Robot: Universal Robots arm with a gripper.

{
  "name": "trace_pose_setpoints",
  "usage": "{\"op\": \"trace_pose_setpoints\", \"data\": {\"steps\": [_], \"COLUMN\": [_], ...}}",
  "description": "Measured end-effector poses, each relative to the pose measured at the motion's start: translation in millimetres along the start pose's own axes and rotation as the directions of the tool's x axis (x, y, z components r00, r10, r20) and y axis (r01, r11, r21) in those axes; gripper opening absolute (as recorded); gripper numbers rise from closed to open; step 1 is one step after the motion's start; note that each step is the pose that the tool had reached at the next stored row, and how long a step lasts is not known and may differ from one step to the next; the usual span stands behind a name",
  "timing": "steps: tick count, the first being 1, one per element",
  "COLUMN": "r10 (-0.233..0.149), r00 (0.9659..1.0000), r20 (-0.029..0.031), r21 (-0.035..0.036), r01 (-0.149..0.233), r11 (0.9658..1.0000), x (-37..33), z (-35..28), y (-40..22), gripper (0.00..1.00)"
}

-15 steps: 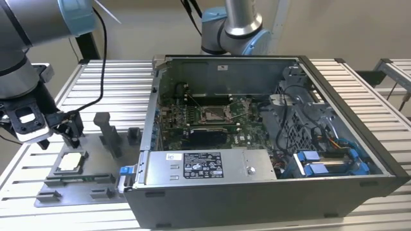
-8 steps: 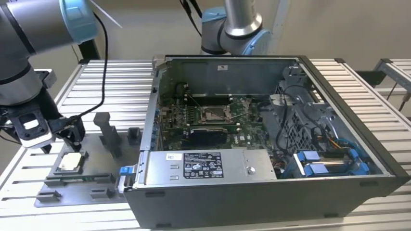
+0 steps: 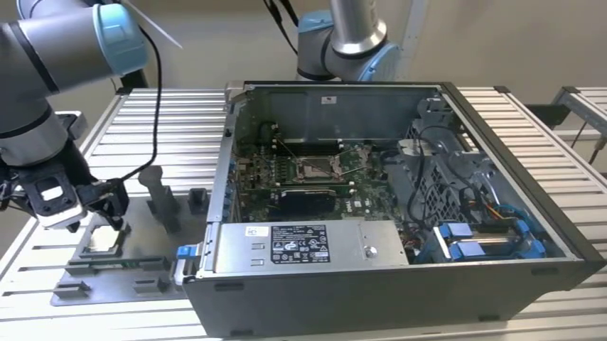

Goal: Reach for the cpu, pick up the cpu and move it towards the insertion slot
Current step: 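Pick up the cpu and move it towards the insertion slot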

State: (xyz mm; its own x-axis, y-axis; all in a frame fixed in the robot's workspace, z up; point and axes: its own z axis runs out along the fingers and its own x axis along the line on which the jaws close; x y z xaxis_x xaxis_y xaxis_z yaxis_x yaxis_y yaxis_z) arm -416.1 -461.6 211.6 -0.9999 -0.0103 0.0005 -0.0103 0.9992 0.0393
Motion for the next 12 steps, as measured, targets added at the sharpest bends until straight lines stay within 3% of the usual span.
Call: {"op": "trace_pose_setpoints", "data": {"steps": [12], "r10": [0.0], "r00": [1.0], "r20": [0.0001], "r21": [-0.0059], "r01": [0.0], "r11": [1.0], "x": [0.1], "z": [18.2], "y": [-4.7], "gripper": [1.0]}}
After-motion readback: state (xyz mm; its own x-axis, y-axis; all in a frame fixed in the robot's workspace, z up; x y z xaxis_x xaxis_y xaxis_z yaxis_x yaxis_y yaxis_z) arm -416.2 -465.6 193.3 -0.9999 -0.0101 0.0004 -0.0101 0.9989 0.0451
